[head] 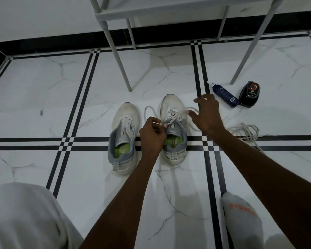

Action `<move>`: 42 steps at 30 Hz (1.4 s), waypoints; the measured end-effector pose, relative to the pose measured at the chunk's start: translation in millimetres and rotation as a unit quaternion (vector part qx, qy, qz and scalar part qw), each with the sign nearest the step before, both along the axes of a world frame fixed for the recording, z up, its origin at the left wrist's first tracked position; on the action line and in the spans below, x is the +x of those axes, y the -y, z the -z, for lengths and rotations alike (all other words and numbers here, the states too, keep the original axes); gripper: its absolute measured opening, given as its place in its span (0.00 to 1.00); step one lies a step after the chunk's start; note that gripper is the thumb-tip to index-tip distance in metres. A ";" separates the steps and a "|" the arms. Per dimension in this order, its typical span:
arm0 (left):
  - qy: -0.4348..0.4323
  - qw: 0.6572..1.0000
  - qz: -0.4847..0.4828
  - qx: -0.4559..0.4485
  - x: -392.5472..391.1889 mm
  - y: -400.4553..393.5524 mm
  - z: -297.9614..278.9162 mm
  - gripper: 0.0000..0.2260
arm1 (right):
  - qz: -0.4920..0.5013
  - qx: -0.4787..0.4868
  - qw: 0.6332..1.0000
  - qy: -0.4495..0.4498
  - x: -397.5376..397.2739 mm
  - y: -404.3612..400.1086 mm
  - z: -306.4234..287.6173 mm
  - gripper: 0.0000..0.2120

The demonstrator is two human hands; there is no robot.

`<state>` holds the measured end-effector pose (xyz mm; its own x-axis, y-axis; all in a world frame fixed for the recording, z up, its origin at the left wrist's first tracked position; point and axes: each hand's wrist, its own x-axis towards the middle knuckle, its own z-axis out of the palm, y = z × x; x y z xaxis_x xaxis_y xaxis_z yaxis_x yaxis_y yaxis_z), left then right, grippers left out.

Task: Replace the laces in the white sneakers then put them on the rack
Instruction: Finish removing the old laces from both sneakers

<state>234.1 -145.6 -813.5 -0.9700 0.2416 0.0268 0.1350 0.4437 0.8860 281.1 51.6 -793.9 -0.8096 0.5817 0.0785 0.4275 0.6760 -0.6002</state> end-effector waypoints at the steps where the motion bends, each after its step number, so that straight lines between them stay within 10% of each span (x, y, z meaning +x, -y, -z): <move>1: 0.003 1.000 -0.010 0.003 0.1 -0.4 1.6 0.04 | -0.038 -0.002 0.999 0.004 -0.7 6.2 -0.7 0.22; 12: 0.028 0.999 -0.026 0.025 -0.3 -0.7 10.6 0.01 | -0.241 0.158 0.953 0.095 -4.4 43.2 -0.3 0.11; 18: 0.023 0.999 0.013 0.029 5.1 -11.2 3.8 0.02 | -0.097 0.044 0.994 -0.017 -13.1 38.2 9.0 0.05; 23: 0.006 1.000 -0.010 -0.005 2.0 -6.3 7.3 0.02 | -0.036 0.084 0.996 -0.012 -8.9 25.9 -8.3 0.23; 28: 0.006 1.000 0.013 0.001 3.7 -3.0 6.6 0.02 | 0.090 -0.053 0.994 -0.028 -23.3 -17.0 -23.3 0.14; 34: -0.013 0.998 0.012 -0.059 0.6 -9.6 7.2 0.10 | -0.084 -0.113 0.973 0.182 -7.0 22.4 -20.1 0.20; 42: -0.052 0.982 0.051 -0.176 -14.0 -13.5 -1.7 0.02 | -0.089 0.009 0.990 0.105 -2.9 43.0 9.6 0.12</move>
